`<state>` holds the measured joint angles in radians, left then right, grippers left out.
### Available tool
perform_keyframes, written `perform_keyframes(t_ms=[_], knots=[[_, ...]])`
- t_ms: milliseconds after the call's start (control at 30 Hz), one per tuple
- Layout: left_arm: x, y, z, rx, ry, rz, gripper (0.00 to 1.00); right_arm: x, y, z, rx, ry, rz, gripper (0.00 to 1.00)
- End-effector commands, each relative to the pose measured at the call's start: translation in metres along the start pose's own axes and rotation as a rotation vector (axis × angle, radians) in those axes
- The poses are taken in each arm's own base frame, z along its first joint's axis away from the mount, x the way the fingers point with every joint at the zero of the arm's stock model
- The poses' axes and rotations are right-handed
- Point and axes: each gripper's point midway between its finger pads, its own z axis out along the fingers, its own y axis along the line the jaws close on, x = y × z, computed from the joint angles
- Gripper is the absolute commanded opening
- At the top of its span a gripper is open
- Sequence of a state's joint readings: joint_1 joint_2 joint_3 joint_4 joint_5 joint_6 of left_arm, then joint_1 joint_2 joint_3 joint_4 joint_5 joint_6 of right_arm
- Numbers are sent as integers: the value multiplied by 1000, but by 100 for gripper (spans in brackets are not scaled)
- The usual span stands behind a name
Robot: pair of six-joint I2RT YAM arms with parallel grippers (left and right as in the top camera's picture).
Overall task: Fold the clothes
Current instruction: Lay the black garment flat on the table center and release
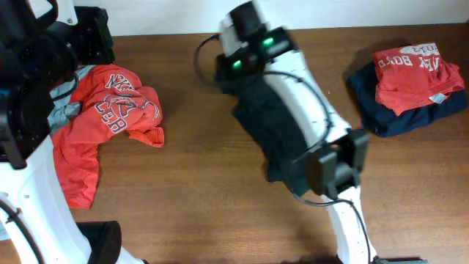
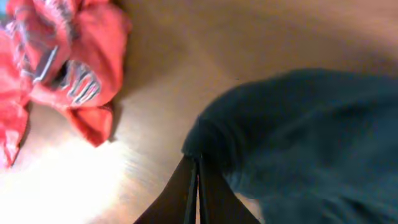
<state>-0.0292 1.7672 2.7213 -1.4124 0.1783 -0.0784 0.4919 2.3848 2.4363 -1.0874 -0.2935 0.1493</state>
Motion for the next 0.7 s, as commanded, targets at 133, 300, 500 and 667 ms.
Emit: perform_keyframes(t_ms=[133,300,500,667], knots=[[14,11,30,-20,79,-1,7,0,62,-5,-146,-16,-92,4],[12,13,41,-21,76,0,7,-7,92,-14,-283,-43,-123,4],[8,12,41,-20,59,3,7,-4,135,-9,-330,-68,-199,4],[8,12,41,-20,60,3,7,4,161,-2,-306,-72,-243,7]])
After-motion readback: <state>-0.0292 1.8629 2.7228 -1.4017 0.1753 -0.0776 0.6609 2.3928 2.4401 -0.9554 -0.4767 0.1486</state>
